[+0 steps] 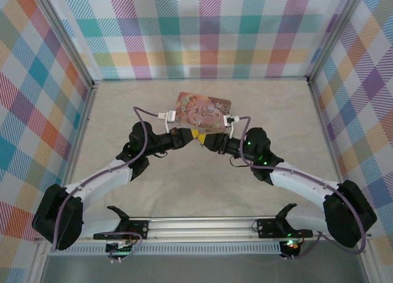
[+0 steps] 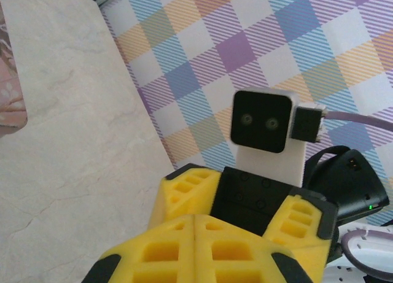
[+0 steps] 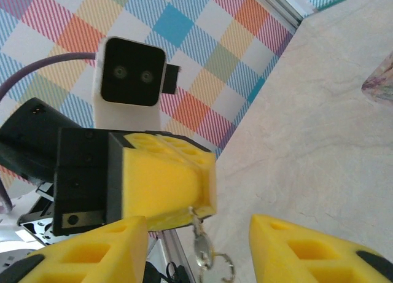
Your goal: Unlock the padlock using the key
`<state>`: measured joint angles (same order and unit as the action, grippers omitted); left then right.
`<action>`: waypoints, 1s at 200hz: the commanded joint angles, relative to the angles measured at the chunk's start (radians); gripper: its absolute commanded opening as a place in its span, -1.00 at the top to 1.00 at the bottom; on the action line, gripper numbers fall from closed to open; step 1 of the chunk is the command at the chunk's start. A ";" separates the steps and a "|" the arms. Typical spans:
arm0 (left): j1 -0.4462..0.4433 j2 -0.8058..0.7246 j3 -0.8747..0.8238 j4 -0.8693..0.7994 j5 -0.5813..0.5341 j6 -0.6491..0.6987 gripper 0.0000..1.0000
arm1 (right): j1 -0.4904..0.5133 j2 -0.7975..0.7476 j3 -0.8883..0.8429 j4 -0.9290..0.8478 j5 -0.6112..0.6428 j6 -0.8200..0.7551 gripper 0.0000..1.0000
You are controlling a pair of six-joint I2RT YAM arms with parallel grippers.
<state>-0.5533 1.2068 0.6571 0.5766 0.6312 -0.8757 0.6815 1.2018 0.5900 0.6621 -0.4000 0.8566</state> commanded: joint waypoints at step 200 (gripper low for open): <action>-0.007 -0.099 -0.040 -0.102 -0.157 0.050 -0.14 | -0.007 -0.006 0.069 -0.097 0.029 -0.074 1.00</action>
<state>-0.5541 1.1561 0.6277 0.5739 0.5362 -0.8848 0.6945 1.2449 0.6155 0.6739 -0.4000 0.8455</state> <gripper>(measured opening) 0.382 0.059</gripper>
